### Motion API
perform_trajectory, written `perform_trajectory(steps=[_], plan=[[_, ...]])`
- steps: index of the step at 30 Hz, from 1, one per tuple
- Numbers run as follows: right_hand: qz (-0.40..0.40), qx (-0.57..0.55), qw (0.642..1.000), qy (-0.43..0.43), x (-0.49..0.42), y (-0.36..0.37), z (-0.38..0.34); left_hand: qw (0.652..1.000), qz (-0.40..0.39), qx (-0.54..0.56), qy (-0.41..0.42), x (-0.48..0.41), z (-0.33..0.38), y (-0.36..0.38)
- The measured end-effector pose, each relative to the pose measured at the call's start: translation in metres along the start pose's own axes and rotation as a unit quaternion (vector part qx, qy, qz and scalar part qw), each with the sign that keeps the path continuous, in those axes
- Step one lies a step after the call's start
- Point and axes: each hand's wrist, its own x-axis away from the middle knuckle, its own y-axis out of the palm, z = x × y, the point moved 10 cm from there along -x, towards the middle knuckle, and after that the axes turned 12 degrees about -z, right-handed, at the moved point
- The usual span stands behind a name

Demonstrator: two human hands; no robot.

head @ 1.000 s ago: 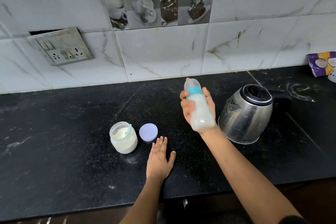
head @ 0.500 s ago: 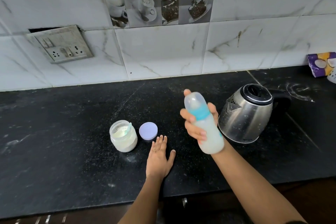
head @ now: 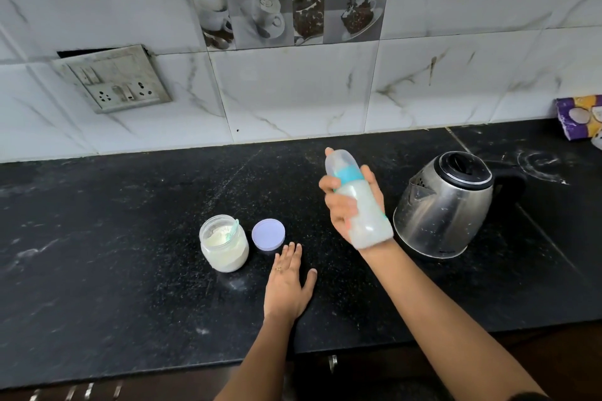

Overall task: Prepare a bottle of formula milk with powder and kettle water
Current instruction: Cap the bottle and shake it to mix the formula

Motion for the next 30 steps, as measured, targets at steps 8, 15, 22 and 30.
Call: perform_trajectory(steps=[8, 15, 22, 30], plan=[[0.064, -0.015, 0.996, -0.054, 0.000, -0.010, -0.012, 1.000, 0.000, -0.002, 0.000, -0.001, 0.000, 0.000], [0.067, 0.005, 0.997, -0.047, -0.001, -0.003, -0.012, 1.000, 0.003, -0.003, 0.003, -0.001, 0.000, 0.001], [0.032, 0.091, 0.995, 0.004, 0.004, 0.003, -0.004, 1.000, 0.001, -0.007, 0.001, -0.001, -0.001, 0.003], [0.009, 0.141, 0.988, 0.060, 0.009, 0.004, 0.010, 0.999, -0.006, -0.045, 0.005, -0.002, 0.001, 0.005]])
